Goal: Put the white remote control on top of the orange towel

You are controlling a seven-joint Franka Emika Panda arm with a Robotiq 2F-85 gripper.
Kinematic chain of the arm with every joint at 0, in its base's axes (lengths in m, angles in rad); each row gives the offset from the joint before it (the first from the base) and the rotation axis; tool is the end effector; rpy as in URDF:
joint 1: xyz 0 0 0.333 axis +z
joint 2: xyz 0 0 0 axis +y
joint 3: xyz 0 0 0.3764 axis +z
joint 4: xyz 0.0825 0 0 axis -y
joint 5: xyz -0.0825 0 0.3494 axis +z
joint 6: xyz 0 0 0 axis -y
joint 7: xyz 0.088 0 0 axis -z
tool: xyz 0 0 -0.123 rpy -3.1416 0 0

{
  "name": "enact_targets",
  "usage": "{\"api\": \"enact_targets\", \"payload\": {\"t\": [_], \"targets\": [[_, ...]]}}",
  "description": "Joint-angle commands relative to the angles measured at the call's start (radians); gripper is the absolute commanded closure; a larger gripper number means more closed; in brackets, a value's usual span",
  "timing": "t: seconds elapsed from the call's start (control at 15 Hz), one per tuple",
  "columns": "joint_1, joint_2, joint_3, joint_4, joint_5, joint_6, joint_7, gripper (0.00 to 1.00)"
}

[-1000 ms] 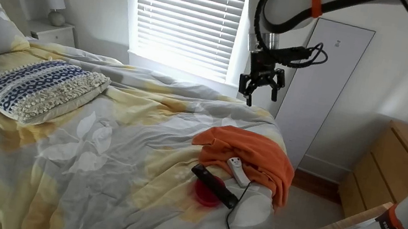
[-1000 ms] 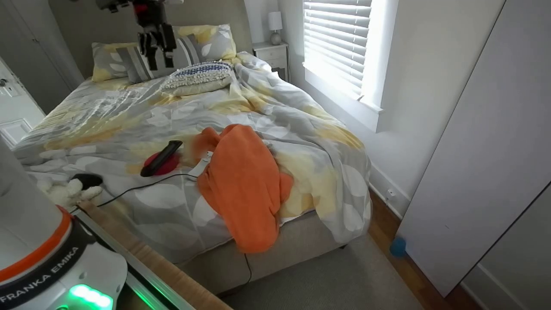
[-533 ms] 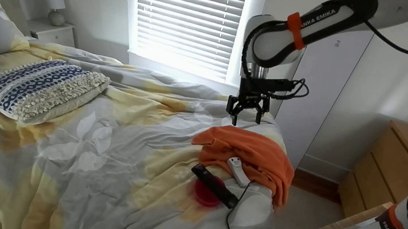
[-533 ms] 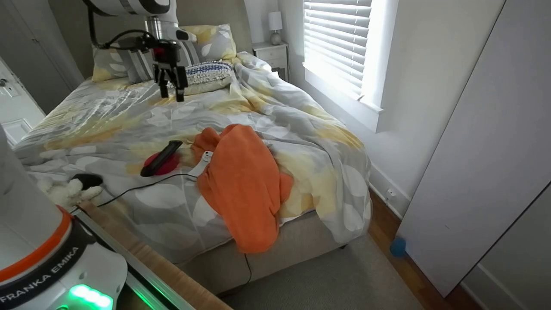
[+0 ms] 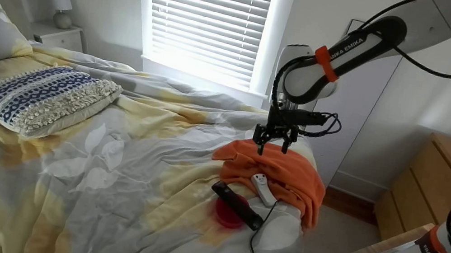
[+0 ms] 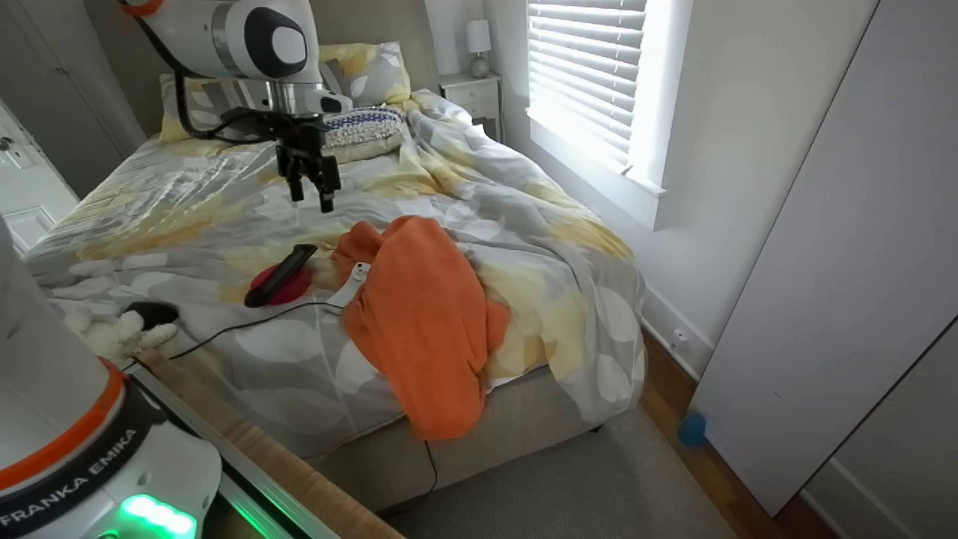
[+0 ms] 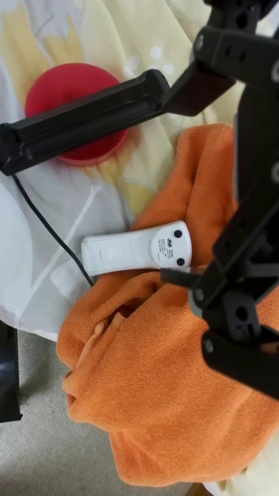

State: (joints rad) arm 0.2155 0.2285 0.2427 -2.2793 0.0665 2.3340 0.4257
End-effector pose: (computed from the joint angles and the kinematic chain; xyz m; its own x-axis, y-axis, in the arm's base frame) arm 0.4527 0.2230 0.3153 0.9810 -0.0172 -0.1934 -0.0205 -0.9997 -0.0155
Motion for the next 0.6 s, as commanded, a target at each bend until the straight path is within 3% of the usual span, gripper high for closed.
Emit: {"api": "enact_targets", "payload": {"t": [0.0, 0.53], "targets": [[0.022, -0.002, -0.022, 0.002, 0.008, -0.002, -0.006, 0.00], [0.018, 0.193, -0.032, 0.064, 0.053, 0.024, -0.049, 0.00]]}}
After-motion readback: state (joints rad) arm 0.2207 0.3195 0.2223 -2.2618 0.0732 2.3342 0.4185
